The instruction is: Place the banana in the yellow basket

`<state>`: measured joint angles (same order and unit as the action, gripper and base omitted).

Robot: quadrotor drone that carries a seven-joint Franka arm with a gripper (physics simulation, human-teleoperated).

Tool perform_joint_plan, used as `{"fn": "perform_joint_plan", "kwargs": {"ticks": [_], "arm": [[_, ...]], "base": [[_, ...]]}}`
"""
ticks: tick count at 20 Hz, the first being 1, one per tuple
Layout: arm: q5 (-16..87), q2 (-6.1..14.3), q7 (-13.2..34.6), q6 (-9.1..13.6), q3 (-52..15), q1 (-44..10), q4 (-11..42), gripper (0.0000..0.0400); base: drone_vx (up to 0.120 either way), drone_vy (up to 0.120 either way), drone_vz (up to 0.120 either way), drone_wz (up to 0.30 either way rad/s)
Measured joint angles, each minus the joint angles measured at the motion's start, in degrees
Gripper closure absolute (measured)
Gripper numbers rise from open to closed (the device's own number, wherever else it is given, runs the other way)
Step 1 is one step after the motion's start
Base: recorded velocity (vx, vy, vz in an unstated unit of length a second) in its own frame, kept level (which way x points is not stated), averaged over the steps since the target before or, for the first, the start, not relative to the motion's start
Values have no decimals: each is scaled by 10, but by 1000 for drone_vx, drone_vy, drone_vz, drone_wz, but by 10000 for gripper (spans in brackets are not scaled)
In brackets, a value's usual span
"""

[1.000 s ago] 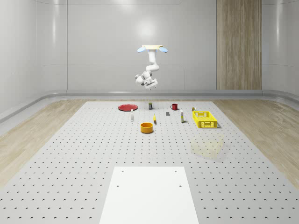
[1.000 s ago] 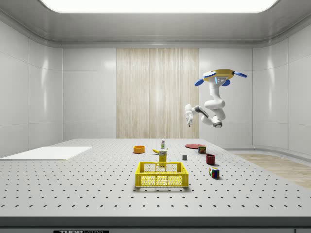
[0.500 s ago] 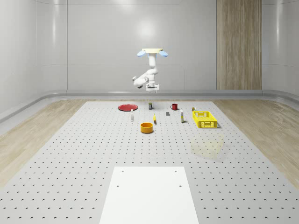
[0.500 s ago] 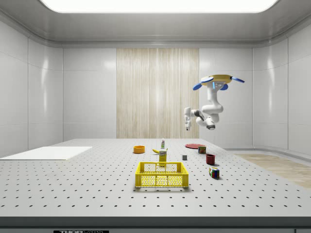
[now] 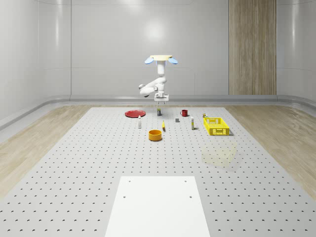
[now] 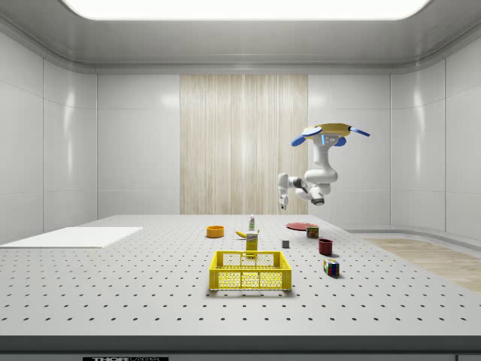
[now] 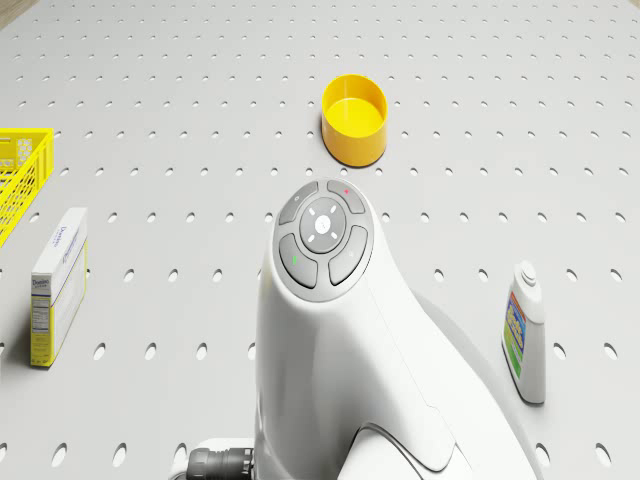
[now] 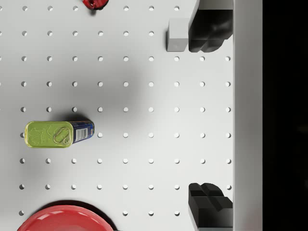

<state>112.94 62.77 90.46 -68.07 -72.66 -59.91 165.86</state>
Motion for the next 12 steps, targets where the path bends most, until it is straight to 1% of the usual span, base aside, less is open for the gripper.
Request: {"fn": "perform_joint_plan", "kwargs": {"ticks": [4, 7, 11, 12], "arm": [[-6, 13, 6, -10, -5, -7, -1, 0], [-10, 22, 9, -17, -9, -11, -1, 0], [-17, 33, 14, -27, -13, -15, -2, 0], [-18, 36, 15, -30, -14, -16, -2, 0]], "base": [[120, 0, -120, 0], [120, 0, -13, 0], [120, 0, -120, 0], [120, 0, 0, 0]]}}
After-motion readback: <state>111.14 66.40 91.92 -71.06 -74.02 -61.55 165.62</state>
